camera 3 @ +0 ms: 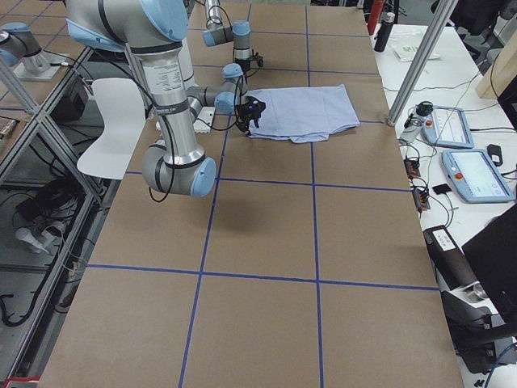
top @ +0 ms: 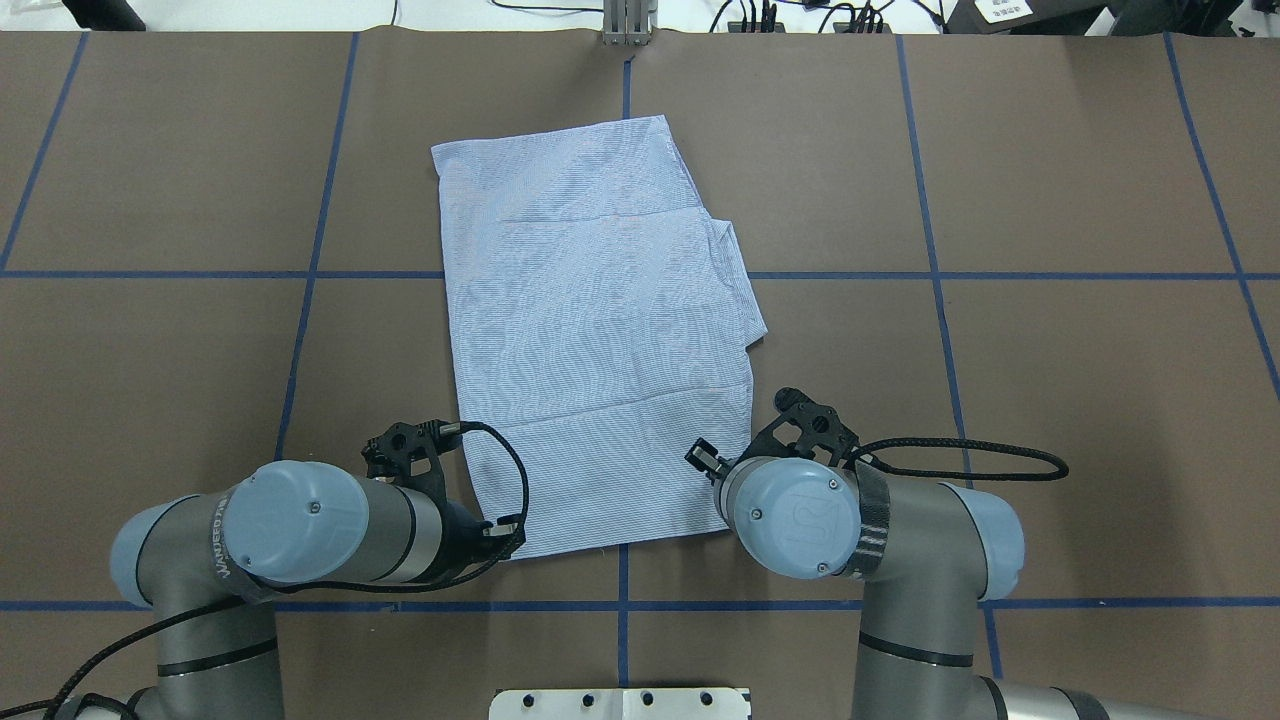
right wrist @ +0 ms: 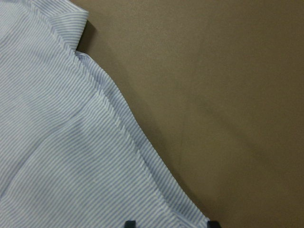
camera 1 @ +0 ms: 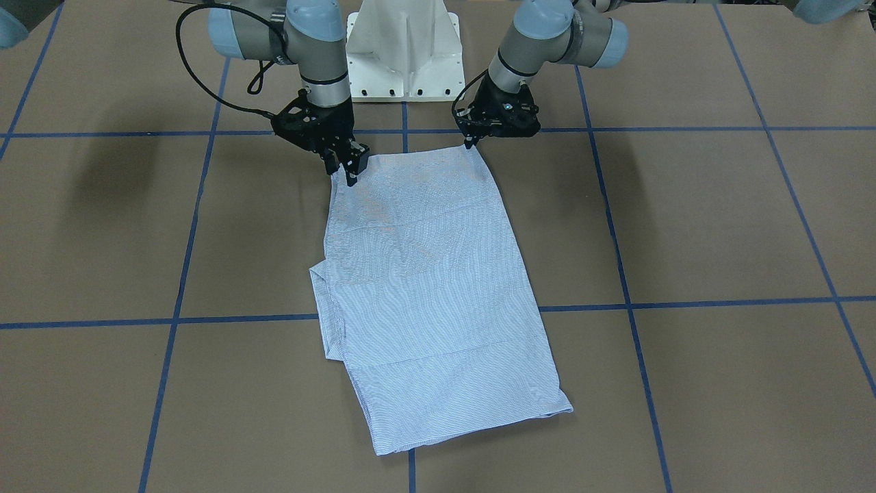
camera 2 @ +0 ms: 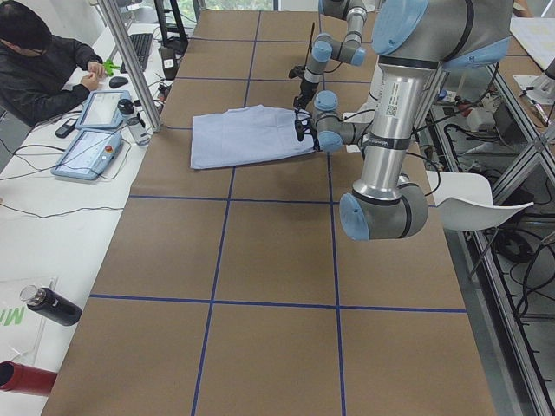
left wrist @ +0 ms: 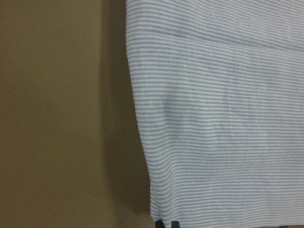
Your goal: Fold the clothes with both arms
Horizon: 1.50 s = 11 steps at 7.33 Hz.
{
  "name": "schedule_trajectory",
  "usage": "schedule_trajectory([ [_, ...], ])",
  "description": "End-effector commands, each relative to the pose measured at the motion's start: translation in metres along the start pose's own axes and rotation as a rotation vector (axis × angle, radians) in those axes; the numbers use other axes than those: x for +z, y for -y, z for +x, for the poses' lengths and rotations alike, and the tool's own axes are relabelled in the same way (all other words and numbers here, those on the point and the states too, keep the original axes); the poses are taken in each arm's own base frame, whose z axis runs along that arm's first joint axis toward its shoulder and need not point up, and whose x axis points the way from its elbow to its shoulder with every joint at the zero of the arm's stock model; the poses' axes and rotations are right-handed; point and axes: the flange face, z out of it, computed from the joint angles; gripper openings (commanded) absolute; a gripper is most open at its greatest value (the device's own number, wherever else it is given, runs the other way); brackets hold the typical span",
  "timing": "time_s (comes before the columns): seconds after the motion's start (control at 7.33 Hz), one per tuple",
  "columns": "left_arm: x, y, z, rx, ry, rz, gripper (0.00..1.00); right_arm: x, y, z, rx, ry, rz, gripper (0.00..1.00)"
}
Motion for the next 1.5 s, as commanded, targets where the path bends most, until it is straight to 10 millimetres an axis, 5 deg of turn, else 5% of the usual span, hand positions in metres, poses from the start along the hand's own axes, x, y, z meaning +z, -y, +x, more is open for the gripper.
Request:
schedule_trajectory([
  [0.0, 0.0000, 0.0000, 0.0000, 0.000, 0.000, 0.000, 0.00, 0.0017, -0.0016, 0.0020, -0.001, -0.002, 0.001, 0.59],
  [0.55, 0.0000, 0.0000, 0.0000, 0.000, 0.000, 0.000, 0.00, 0.0068, -0.0023, 0.0053, -0.006, -0.012, 0.007, 0.55],
  [0.68, 0.0000, 0.0000, 0.0000, 0.000, 0.000, 0.000, 0.00, 0.0051, -0.0034, 0.0029, -0.002, -0.007, 0.004, 0.41],
  [1.09, -0.0007, -0.0002, 0.0004, 0.000, -0.002, 0.000, 0.00, 0.0066, -0.0033, 0.0033, -0.004, -0.010, 0.005, 0.32],
  [1.23, -0.0007, -0.0002, 0.0004, 0.000, -0.002, 0.000, 0.00, 0.0066, -0.0033, 0.0033, -0.004, -0.010, 0.005, 0.24],
  [1.36, -0.0007, -0.0002, 0.0004, 0.002, -0.002, 0.000, 0.00, 0.0059, -0.0034, 0.0031, -0.004, -0.008, 0.004, 0.06],
])
